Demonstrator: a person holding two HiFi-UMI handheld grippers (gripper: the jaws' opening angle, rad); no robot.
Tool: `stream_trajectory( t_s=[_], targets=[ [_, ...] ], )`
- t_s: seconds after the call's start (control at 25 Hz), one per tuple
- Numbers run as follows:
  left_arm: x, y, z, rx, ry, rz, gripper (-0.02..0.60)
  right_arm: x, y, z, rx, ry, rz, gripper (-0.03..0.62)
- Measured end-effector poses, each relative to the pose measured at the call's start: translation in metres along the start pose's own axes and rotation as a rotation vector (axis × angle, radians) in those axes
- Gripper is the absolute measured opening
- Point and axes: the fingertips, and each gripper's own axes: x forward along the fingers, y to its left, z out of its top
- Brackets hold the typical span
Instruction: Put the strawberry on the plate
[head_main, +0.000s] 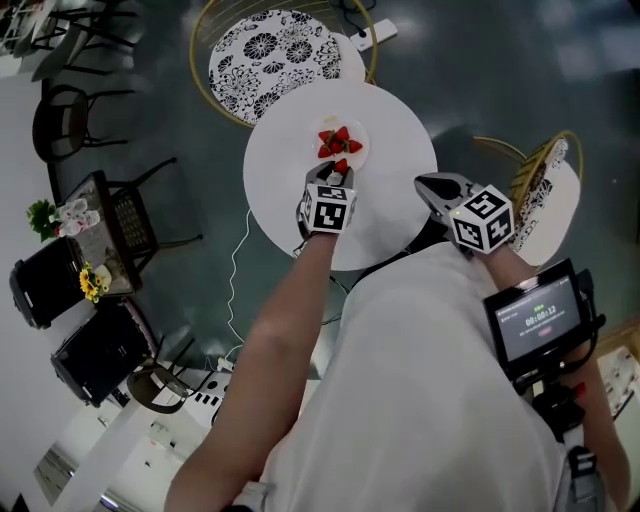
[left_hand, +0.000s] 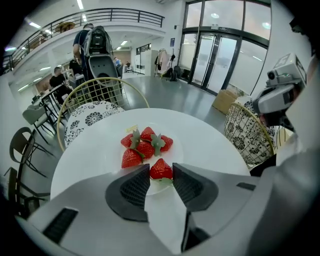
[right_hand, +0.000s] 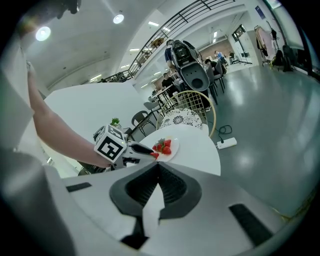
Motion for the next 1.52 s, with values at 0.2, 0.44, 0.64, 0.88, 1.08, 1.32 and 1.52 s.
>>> stream_trajectory(
  t_s=[0.2, 0.44, 0.64, 0.88, 1.08, 1.32, 1.52],
  targets=[
    [0.005, 0.007, -0.001, 0.014, 0.021, 0.043, 0.127, -0.001, -0.001, -0.003, 0.011, 0.005, -0.008, 0.005],
    [0.005, 0.01, 0.0, 0.006, 0.016, 0.061, 0.127, -0.003, -0.003, -0.005, 0.02, 0.004, -0.014, 0.005],
    [0.002, 0.012, 0.001, -0.007, 0.003, 0.064, 0.129, -0.002, -0.002, -0.003, 0.017, 0.001, -0.011, 0.005],
    [0.001, 0.012, 0.0, 0.001, -0.006, 0.058, 0.161, -0.002, -0.003, -0.004, 0.017, 0.002, -0.011, 0.005],
    [-0.003, 0.01, 0.002, 0.008, -0.018, 0.049, 0.166, -0.002, -0.003, -0.005, 0.019, -0.001, -0.009, 0.005],
    [-0.014, 0.006, 0.006, 0.041, -0.048, 0.046, 0.186, 0.001, -0.002, 0.001, 0.013, -0.01, 0.001, 0.005],
    [-0.027, 0.007, 0.007, 0.028, -0.082, 0.063, 0.186, 0.003, 0.001, 0.004, -0.011, -0.017, 0.009, 0.005]
  ],
)
